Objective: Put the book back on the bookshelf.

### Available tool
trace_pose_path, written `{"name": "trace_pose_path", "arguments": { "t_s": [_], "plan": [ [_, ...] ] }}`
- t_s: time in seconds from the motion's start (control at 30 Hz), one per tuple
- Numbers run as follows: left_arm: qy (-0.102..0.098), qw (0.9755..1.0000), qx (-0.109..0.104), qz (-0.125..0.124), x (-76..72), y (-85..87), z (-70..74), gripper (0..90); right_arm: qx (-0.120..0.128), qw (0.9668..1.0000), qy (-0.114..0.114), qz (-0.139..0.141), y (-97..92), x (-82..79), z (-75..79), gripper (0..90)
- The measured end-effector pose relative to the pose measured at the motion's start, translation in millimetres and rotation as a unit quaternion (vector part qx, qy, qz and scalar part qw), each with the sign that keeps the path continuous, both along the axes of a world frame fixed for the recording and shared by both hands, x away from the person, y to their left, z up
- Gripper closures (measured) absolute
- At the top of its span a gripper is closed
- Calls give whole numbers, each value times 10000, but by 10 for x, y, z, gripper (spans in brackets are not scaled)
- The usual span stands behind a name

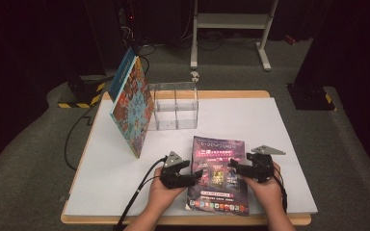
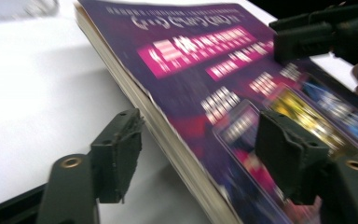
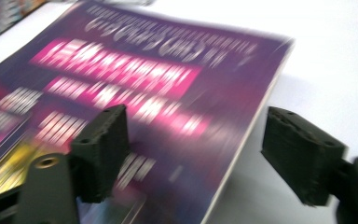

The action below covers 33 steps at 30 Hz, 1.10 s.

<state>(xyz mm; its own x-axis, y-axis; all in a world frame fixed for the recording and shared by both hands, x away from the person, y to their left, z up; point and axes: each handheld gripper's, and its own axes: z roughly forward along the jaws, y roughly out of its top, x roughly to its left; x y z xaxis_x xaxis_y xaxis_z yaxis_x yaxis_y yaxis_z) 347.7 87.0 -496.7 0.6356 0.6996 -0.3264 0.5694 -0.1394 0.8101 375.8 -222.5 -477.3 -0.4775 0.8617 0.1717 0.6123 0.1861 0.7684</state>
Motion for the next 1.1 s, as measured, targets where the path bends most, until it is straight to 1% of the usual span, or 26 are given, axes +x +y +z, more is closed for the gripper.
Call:
{"name": "trace_pose_path", "arguments": {
  "t_s": [0.03, 0.07, 0.1, 0.13, 0.17, 0.27, 0.3, 0.33, 0.37, 0.4, 0.47, 0.5, 0.53, 0.57, 0.67, 0.73, 0.77, 0.8, 0.83, 0.93, 1.0, 1.07, 1.1],
  "plan": [
    [122, 9998, -135, -27, -11, 17, -26, 265, 56, 9999, -40, 86, 6, -109, -16, 201],
    [199, 9996, -215, -33, -12, 24, -45, 253, 77, 9999, -71, 127, 15, -192, -31, 175],
    [238, 9994, -249, -20, -5, 21, -54, 242, 95, 9998, -123, 150, 22, -262, -47, 161],
    [238, 9994, -249, -20, -5, 21, -54, 220, 95, 9998, -123, 150, 22, -262, -47, 161],
    [334, 9991, -265, -68, 36, -13, -66, 201, 179, 9997, -78, 175, 23, -342, -64, 143],
    [454, 9984, -288, -147, 102, -79, -81, 150, 271, 9995, 11, 169, 6, -343, -79, 123],
    [552, 9977, -351, -153, 125, -96, -87, 141, 335, 9993, 82, 149, -2, -330, -90, 113],
    [614, 9973, -371, -179, 145, -108, -91, 141, 431, 9988, 158, 159, -12, -316, -105, 107],
    [623, 9972, -370, -185, 149, -122, -87, 141, 518, 9983, 215, 160, -19, -305, -118, 103],
    [580, 9975, -317, -242, 147, -127, -78, 149, 580, 9978, 248, 188, -28, -296, -129, 103],
    [521, 9980, -254, -254, 133, -147, -44, 189, 654, 9971, 322, 231, -41, -280, -141, 103],
    [521, 9980, -254, -254, 133, -147, -44, 210, 654, 9971, 322, 231, -41, -280, -141, 103],
    [475, 9984, -150, -261, 118, -157, -11, 222, 716, 9964, 366, 256, -47, -269, -152, 105],
    [448, 9986, -122, -255, 104, -165, 5, 245, 744, 9960, 395, 281, -48, -264, -156, 105],
    [313, 9992, 67, -245, 72, -171, 56, 295, 751, 9958, 416, 305, -39, -255, -155, 115],
    [276, 9993, 113, -204, 57, -160, 85, 346, 804, 9951, 437, 365, -34, -245, -154, 155],
    [276, 9993, 113, -204, 57, -160, 85, 373, 804, 9951, 437, 365, -34, -245, -154, 155],
    [230, 9995, 144, -181, 45, -149, 109, 400, 754, 9955, 457, 343, -17, -255, -129, 171],
    [202, 9996, 152, -150, 39, -143, 123, 431, 714, 9960, 413, 339, -18, -258, -118, 207],
    [131, 9998, 150, -101, 20, -121, 163, 540, 580, 9977, 184, 285, -32, -313, -53, 366],
    [84, 9998, 162, -98, 10, -109, 185, 584, 484, 9983, 68, 323, -35, -336, -17, 437],
    [31, 9999, 127, -88, -4, -101, 204, 631, 462, 9984, 41, 329, -38, -353, 8, 511],
    [-10, 9999, 118, -89, -11, -98, 211, 654, 496, 9982, 45, 325, -38, -363, 23, 556]
  ]
}}
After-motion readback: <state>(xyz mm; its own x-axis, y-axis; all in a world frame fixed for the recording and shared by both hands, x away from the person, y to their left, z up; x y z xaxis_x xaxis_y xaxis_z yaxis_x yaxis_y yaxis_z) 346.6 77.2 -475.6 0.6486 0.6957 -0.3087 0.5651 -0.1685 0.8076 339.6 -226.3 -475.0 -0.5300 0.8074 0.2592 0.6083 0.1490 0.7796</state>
